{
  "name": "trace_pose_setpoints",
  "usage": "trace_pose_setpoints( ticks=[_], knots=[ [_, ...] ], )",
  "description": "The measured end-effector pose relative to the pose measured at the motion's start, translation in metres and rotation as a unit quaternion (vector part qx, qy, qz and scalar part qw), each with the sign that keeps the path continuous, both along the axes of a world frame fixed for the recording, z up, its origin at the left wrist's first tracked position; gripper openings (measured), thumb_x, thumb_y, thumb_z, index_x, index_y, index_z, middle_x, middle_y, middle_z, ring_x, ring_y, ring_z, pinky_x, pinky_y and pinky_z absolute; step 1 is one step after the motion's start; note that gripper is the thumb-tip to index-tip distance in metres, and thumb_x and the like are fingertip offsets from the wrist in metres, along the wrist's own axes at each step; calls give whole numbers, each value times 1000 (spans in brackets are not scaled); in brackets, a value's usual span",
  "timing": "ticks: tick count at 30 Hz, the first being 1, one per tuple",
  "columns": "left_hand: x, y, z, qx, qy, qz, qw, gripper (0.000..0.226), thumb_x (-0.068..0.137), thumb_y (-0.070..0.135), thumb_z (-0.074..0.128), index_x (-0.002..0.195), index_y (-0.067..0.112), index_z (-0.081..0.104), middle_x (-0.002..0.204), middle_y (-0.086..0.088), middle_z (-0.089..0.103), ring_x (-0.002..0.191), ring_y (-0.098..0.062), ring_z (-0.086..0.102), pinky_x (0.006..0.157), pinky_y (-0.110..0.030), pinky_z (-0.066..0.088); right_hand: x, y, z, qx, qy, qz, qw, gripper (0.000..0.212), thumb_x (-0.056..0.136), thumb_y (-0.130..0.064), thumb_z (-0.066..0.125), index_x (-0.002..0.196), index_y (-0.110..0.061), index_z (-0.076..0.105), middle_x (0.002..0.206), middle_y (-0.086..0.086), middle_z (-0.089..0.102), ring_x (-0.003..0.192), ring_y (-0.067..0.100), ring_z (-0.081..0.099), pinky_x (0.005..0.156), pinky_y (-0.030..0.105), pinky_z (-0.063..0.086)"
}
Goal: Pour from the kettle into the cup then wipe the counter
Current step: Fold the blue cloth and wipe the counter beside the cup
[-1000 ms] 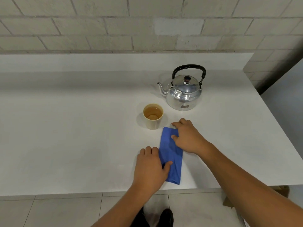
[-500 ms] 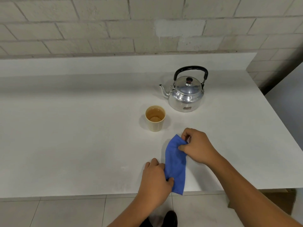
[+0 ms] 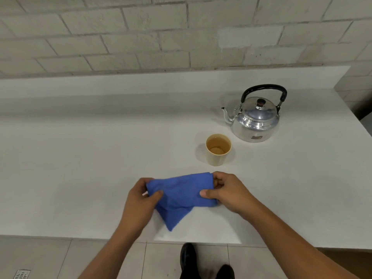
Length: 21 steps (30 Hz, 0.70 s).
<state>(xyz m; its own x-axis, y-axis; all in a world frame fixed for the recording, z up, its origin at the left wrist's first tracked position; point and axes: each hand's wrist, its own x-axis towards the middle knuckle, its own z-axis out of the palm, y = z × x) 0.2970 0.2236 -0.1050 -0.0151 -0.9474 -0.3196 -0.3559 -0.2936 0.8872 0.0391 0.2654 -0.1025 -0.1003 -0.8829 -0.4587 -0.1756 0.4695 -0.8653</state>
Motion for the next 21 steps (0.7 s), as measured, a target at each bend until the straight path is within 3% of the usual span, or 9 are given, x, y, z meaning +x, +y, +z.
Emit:
trace_pose_setpoints(
  ticks=[2,5,9,11,14,17,21],
  knots=[
    [16,-21,0,-8,16,27,999,27,93,2,74,115,15,64,107,-11,75,95,-30,74,82,-49,61,22,-11,-4,-11,-11,-8,1000,22,80,-21,83,95,-11,71,77,2,71,70,22,68,65,34,56],
    [37,-50,2,-19,24,49,998,33,93,7,77,120,18,61,104,-11,76,91,-31,76,79,-49,62,49,-31,-10,-25,1,-27,999,15,84,-23,77,88,-12,68,62,-8,59,60,13,59,57,30,52],
    [58,-84,1,-39,-12,54,998,36,93,14,80,121,23,59,94,-2,78,90,-26,76,75,-38,62,73,-63,-12,-54,38,-39,997,16,85,-23,75,95,-13,68,83,16,70,69,19,65,68,40,60],
    [67,-99,-1,-47,-37,50,997,39,93,17,80,124,22,59,95,-3,78,90,-25,76,71,-32,58,79,-77,-13,-72,60,-41,995,14,86,-22,75,96,-17,67,82,11,72,70,16,65,64,30,57],
    [74,-117,-6,-50,-70,37,996,42,92,20,81,128,20,58,101,-4,75,93,-28,74,78,-36,58,83,-95,-17,-76,83,-37,993,16,88,-19,75,101,-15,67,71,-3,65,66,12,61,58,16,46],
    [76,-129,-12,-50,-63,38,996,42,92,20,81,127,21,58,101,-6,74,94,-30,74,85,-43,60,85,-107,-19,-69,90,-54,992,21,88,-18,74,107,-14,67,74,-7,65,71,12,63,61,20,49],
    [78,-138,-20,-61,-124,31,990,42,90,25,83,124,22,58,104,-7,74,91,-28,72,76,-34,55,86,-117,-20,-62,91,-79,991,29,84,-18,78,109,-21,64,86,3,73,77,20,72,60,31,60]
  ],
)
